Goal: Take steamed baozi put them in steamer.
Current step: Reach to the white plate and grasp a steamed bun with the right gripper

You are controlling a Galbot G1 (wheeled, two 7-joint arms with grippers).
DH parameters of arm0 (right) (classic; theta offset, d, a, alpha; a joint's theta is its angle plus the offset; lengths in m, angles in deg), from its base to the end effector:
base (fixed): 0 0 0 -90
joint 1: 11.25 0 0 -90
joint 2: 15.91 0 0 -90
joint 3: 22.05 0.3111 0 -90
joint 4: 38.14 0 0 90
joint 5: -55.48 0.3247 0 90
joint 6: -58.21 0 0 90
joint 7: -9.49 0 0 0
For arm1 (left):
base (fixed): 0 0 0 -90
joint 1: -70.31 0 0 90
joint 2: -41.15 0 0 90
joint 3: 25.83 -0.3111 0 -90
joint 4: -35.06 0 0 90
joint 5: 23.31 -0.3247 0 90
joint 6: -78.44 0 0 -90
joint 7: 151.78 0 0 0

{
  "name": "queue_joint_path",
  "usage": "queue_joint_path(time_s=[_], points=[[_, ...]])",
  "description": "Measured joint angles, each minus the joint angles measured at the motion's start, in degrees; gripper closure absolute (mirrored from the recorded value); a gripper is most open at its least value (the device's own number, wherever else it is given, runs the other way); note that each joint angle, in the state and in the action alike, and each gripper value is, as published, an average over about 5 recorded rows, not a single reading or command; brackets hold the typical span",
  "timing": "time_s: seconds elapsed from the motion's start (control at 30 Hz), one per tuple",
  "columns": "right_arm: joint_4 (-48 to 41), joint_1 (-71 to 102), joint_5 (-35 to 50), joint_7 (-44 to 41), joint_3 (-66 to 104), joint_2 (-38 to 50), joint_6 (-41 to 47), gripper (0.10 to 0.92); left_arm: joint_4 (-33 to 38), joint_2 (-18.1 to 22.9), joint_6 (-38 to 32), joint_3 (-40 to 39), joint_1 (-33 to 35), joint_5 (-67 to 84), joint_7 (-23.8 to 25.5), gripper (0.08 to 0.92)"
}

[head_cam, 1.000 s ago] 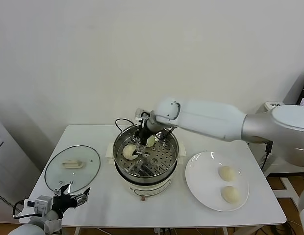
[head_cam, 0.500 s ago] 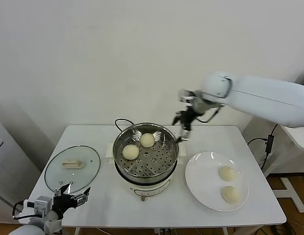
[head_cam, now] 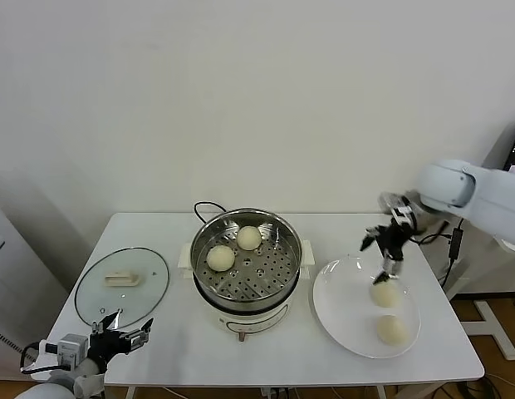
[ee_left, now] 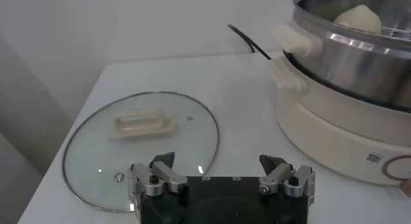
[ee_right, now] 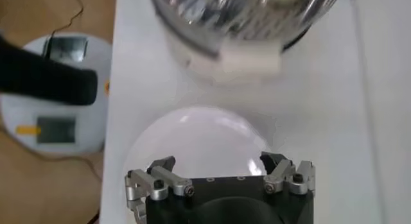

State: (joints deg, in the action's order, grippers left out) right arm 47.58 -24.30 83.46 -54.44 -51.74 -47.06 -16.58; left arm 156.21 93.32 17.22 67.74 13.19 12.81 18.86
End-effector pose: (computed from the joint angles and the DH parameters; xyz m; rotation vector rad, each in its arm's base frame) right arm 0.4397 -0.1415 -0.0627 1.3863 -1.3959 1.1610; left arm 0.1773 0.1015 -0.2366 -0.1614 -2.5429 -0.1112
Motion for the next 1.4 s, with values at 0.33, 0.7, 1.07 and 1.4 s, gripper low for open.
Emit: queue_joint_path(time_s=[0.33, 0.7, 1.07, 1.4], points=[[-1.16, 11.81, -9.10, -1.71, 7.47, 3.18, -3.71, 0.203, 0.07, -0.05, 0.24, 0.03, -0.19, -0.09, 0.00, 0.177], [-4.21, 24.65, -16.79, -2.80, 16.33, 3.35, -6.57, 0.203, -0.30, -0.29, 0.33, -0.05, -0.38, -0.09, 0.01, 0.177], [-7.35, 33.30, -21.42, -2.12, 23.28, 2.36, -7.66, 0.203, -0.49, -0.25, 0.40, -0.32, -0.42, -0.08, 0.04, 0.177], [-7.93, 37.81, -23.14, -2.15, 27.08, 2.14, -7.67, 0.356, -0.46, -0.25, 0.44, -0.24, -0.37, -0.11, 0.04, 0.177]])
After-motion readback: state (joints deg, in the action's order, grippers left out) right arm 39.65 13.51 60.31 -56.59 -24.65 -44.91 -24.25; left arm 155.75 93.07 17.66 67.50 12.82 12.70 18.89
